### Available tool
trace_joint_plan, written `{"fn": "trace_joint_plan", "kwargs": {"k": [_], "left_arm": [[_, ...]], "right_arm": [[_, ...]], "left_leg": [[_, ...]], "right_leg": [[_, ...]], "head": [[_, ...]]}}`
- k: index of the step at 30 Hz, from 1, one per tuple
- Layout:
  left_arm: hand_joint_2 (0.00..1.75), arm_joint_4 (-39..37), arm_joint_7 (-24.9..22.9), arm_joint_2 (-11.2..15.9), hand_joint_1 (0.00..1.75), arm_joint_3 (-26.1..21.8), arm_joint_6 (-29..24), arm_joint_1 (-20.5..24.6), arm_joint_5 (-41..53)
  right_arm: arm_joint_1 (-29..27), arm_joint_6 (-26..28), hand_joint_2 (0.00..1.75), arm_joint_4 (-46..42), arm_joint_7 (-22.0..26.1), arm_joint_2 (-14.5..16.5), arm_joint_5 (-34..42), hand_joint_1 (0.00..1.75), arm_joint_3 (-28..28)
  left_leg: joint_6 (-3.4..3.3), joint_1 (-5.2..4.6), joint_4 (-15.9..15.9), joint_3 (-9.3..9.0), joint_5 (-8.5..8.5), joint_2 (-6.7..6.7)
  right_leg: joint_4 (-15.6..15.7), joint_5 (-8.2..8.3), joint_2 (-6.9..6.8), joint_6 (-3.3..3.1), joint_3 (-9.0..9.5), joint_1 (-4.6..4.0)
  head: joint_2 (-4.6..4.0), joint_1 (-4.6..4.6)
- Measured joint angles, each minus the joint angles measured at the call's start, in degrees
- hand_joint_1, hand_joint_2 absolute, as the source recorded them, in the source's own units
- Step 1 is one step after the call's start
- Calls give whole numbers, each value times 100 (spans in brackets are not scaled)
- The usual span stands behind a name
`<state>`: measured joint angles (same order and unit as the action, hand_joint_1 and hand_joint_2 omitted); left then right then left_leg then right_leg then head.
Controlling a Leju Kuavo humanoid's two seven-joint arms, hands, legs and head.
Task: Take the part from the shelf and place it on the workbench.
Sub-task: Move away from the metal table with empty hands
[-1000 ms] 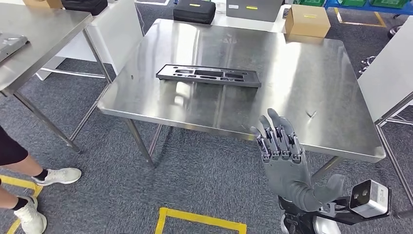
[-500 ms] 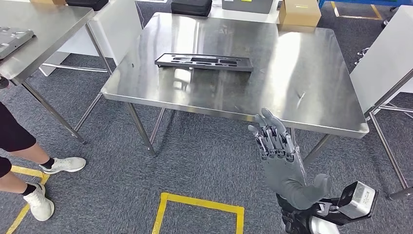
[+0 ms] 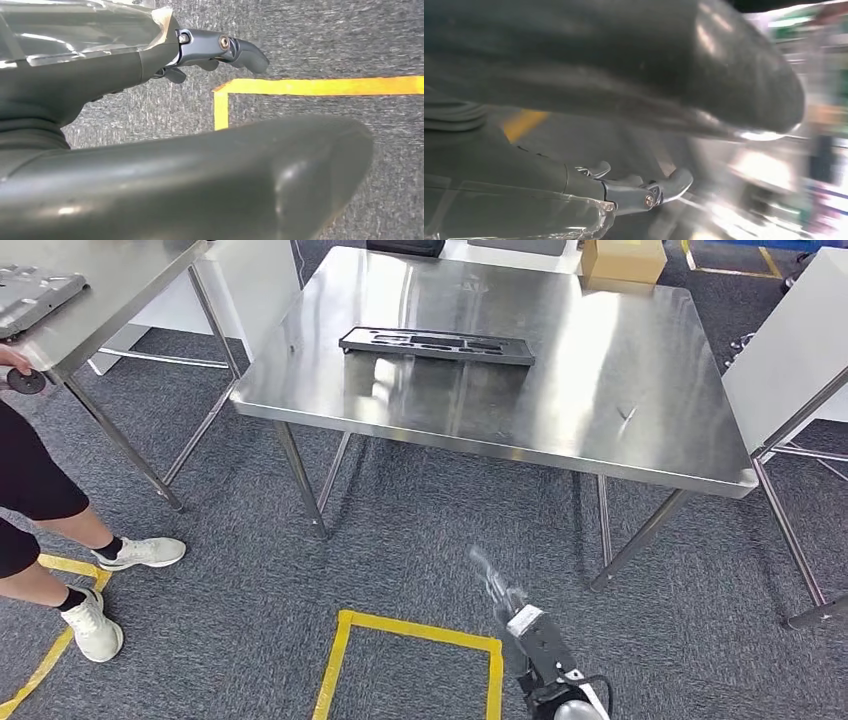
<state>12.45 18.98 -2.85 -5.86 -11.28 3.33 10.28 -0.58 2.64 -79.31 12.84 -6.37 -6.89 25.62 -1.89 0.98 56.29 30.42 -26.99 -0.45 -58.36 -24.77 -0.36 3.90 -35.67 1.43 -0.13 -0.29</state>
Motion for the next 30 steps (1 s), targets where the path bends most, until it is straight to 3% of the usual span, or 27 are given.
{"fn": "trace_joint_plan", "kwargs": {"k": [2, 3, 4, 5, 6, 8, 10, 12, 14, 15, 17, 18, 19, 20, 21, 22, 24, 26, 28, 29, 30], "left_arm": [[0, -1, -46, -3, 0, 1, 3, 8, 2], [0, -1, -78, -6, 0, 1, 1, 9, 8], [0, -2, -111, -10, 0, 2, -2, 9, 18], [0, -2, -145, -14, 0, 2, -5, 9, 30], [0, -2, -176, -16, 0, 2, -9, 8, 44], [0, -1, -234, -18, 0, 4, -14, 9, 74], [0, 0, -278, -21, 0, 10, -16, 17, 98], [0, -1, -313, -23, 0, 21, -17, 28, 111], [0, -4, -355, -20, 0, 35, -17, 34, 127], [0, -7, -385, -17, 0, 45, -16, 33, 138], [0, -8, -442, -13, 0, 68, -11, 36, 165], [0, -8, -463, -12, 0, 79, -8, 41, 173], [0, -8, -475, -11, 0, 87, -7, 47, 179], [0, -8, -483, -10, 0, 95, -4, 54, 181], [0, -8, -489, -9, 0, 100, -1, 59, 184], [0, -7, -492, -7, 0, 104, 3, 66, 185], [0, -1, -499, -5, 0, 110, 7, 97, 198], [0, 3, -521, -6, 0, 124, 10, 143, 220], [0, 1, -573, -2, 0, 156, 25, 159, 244], [0, -2, -604, 1, 0, 174, 34, 153, 257], [0, -4, -627, 4, 0, 187, 43, 148, 267]], "right_arm": [[108, 255, 0, 979, -189, 72, -133, 0, 76], [189, 410, 0, 1582, -304, 125, -223, 0, 121], [261, 525, 0, 2218, -449, 174, -307, 0, 173], [309, 585, 0, 2846, -606, 213, -389, 0, 224], [337, 608, 0, 3412, -772, 239, -473, 0, 275], [378, 586, 0, 4282, -1094, 261, -620, 0, 380], [426, 575, 0, 4891, -1361, 265, -724, 0, 468], [453, 462, 0, 5388, -1679, 268, -690, 0, 526], [422, 304, 0, 5783, -1988, 275, -568, 0, 544], [390, 259, 0, 5941, -2085, 273, -507, 0, 544], [320, 229, 0, 6194, -2163, 269, -405, 0, 542], [292, 230, 0, 6287, -2171, 268, -370, 0, 538], [272, 231, 0, 6365, -2178, 272, -345, 0, 532], [260, 231, 0, 6431, -2184, 275, -329, 0, 526], [253, 232, 0, 6488, -2190, 281, -319, 0, 521], [250, 233, 0, 6537, -2195, 287, -311, 0, 517], [250, 252, 0, 6605, -2199, 300, -298, 0, 510], [264, 324, 0, 6657, -2186, 313, -293, 0, 500], [272, 448, 0, 6706, -2150, 335, -284, 0, 479], [268, 510, 0, 6726, -2130, 347, -277, 0, 464], [257, 551, 0, 6740, -2115, 359, -270, 0, 450]], "left_leg": [[-101, -17, -5, 138, 112, 27], [-124, -32, -4, 212, 168, 37], [-135, -47, -2, 288, 228, 43], [-141, -62, 1, 364, 287, 40], [-140, -74, 5, 435, 343, 32], [-118, -89, 14, 548, 449, 22], [-65, -102, 12, 606, 553, 37], [-1, -102, -9, 621, 656, 61], [58, -86, 31, 669, 611, 56], [88, -76, 156, 720, 418, 46], [146, -50, 742, 869, -234, 33], [173, -38, 1126, 932, -512, 32], [199, -28, 1464, 963, -646, 31], [220, -17, 1662, 928, -618, 31], [235, 0, 1688, 812, -484, 32], [248, 22, 1523, 601, -322, 32], [260, 46, 807, 15, -264, 18], [216, 16, 228, -329, -440, -3], [103, -28, 91, -296, -439, 3], [38, -39, 86, -239, -373, 20], [-24, -38, 70, -174, -301, 40]], "right_leg": [[-685, -484, 7, -89, -251, -2], [-1078, -680, 9, -104, -345, -7], [-1368, -783, 11, -90, -373, -14], [-1479, -777, 11, -55, -308, -19], [-1374, -685, 12, -12, -137, -26], [-639, -497, 11, 6, 450, -56], [179, -533, 15, -84, 986, -117], [472, -580, 27, -170, 1118, -166], [460, -485, 15, -253, 1017, -115], [463, -422, 2, -316, 958, -88], [456, -283, -20, -396, 817, -73], [442, -216, -25, -412, 741, -75], [417, -152, -27, -404, 656, -75], [377, -96, -29, -388, 558, -73], [323, -48, -28, -364, 445, -66], [263, -5, -26, -337, 331, -56], [136, 59, -23, -268, 135, -52], [64, 147, -28, -175, 7, -63], [69, 272, -32, -74, -59, -62], [52, 266, -26, -52, -98, -50], [-35, 153, -18, -62, -145, -43]], "head": [[0, 19], [0, 21], [0, 22], [0, 22], [0, 24], [0, 25], [0, 21], [0, 22], [0, 24], [0, 13], [0, -9], [0, -16], [0, -18], [0, -18], [0, -20], [0, -21], [0, -22], [0, -17], [0, -10], [0, -16], [0, -6]]}}
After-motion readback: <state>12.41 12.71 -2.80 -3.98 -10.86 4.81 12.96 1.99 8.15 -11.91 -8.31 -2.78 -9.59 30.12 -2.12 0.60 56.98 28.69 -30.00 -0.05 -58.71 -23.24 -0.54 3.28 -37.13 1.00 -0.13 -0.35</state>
